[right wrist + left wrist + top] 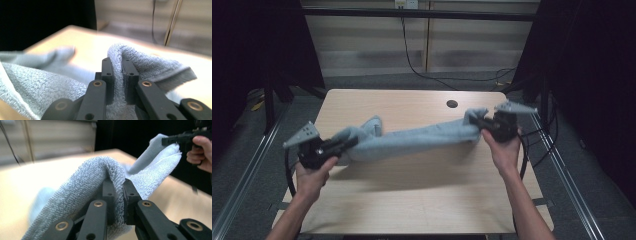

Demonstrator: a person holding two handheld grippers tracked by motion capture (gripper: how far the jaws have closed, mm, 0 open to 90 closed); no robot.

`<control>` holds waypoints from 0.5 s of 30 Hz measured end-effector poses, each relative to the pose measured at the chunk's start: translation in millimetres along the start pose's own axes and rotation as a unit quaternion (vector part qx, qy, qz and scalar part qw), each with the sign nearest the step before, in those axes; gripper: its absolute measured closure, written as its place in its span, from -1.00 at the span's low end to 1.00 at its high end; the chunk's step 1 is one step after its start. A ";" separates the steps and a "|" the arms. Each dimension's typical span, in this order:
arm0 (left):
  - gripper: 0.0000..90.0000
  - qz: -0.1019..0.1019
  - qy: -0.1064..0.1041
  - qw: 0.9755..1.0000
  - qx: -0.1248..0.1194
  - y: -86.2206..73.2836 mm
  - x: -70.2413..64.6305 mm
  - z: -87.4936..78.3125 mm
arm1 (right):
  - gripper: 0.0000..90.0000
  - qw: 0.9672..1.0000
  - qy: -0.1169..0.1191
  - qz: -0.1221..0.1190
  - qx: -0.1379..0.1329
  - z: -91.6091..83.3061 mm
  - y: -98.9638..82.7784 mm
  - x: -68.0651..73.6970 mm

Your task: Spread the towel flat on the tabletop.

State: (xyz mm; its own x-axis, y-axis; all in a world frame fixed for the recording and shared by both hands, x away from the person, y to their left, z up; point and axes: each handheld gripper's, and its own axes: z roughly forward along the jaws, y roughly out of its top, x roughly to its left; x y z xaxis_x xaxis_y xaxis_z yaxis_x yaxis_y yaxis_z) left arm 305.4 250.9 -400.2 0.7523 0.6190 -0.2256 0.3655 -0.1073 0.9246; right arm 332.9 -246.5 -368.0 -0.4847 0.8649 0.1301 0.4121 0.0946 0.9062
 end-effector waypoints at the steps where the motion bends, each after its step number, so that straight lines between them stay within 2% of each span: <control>1: 0.84 -0.006 -0.009 1.000 0.016 -10.8 -1.9 1.1 | 0.83 1.000 -0.001 0.002 0.014 -2.5 -15.9 2.2; 2: 0.84 -0.011 -0.018 0.999 0.034 -25.3 -5.6 2.6 | 0.81 1.000 0.001 0.004 0.022 -5.0 -30.8 4.2; 3: 0.82 -0.014 -0.021 0.999 0.045 -31.8 -7.6 2.9 | 0.79 0.999 0.011 0.013 0.039 -9.1 -51.7 7.0; 5: 0.79 -0.022 -0.033 0.998 0.058 -45.7 -12.6 1.6 | 0.73 0.999 0.014 0.017 0.048 -14.6 -70.1 11.2; 7: 0.67 -0.035 -0.040 0.996 0.069 -56.8 -17.0 -1.6 | 0.60 0.998 0.016 0.022 0.064 -24.4 -92.4 16.6; 9: 0.60 -0.038 -0.055 0.995 0.077 -60.3 -18.8 -7.0 | 0.39 0.996 0.012 0.023 0.081 -33.4 -103.8 19.8; 11: 0.52 -0.034 -0.064 0.995 0.072 -59.0 -20.4 -15.0 | 0.23 0.996 -0.003 0.010 0.092 -45.7 -110.6 22.9; 13: 0.45 -0.027 -0.057 0.996 0.065 -55.8 -20.0 -22.5 | 0.14 0.996 0.009 0.021 0.086 -59.6 -113.0 20.8; 15: 0.42 -0.019 -0.043 0.997 0.058 -49.9 -17.3 -24.2 | 0.09 0.997 0.002 0.023 0.074 -71.6 -111.3 15.6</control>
State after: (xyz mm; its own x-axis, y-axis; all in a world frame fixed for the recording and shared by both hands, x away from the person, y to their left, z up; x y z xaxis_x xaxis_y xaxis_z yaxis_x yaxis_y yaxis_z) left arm 261.0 264.3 -435.0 0.7791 0.5560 -0.2895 0.4514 -0.1771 0.8746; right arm 224.3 -278.8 -438.0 -0.4656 0.8680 0.1727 0.5429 0.1261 0.8303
